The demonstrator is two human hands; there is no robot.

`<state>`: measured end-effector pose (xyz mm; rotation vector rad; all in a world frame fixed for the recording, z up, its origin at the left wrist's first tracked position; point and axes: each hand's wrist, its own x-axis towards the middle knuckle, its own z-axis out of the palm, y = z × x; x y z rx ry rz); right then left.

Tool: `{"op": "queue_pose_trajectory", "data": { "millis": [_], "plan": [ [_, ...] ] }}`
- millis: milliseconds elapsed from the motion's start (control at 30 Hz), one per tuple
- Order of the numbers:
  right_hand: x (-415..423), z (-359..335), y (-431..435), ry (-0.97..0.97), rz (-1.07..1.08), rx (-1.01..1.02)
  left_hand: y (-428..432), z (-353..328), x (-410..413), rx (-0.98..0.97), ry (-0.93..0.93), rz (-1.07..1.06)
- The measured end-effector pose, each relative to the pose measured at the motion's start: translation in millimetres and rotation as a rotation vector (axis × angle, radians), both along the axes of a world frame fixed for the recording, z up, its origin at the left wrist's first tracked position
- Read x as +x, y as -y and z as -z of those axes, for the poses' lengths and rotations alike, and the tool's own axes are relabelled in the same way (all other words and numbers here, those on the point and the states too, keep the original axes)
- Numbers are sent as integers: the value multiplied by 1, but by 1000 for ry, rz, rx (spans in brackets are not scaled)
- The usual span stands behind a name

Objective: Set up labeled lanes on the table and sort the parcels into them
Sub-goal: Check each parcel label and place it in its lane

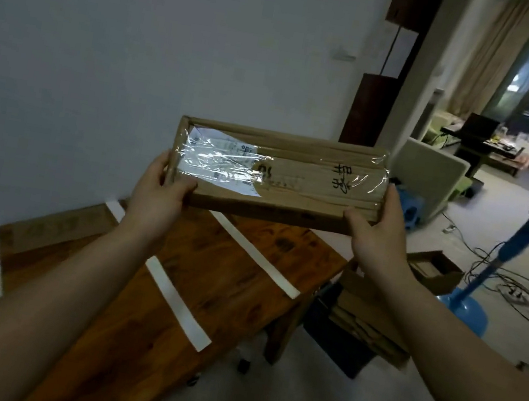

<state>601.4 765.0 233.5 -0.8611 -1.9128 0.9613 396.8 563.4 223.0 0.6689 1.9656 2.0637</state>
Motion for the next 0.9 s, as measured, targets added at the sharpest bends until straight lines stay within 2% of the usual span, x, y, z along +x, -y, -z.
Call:
{"op": "queue_pose_trajectory", "data": {
  "millis": [100,300,500,700,900],
  "plan": [
    [-25,14,-48,14,-11,34,-50,21,-25,-6,30,11],
    [-89,35,-144,121,-51,-22,-140,45,-78,-50,164,-30],
    [-135,51,-217,135,-140,-58,-200,57,-100,-92,228,-79],
    [-175,78,-295,129,-329,-136,-253,75,-103,-143,250,-249],
    [-206,119,-384,261,-574,-103,-307,106,-68,-186,317,-479]
  ]
}}
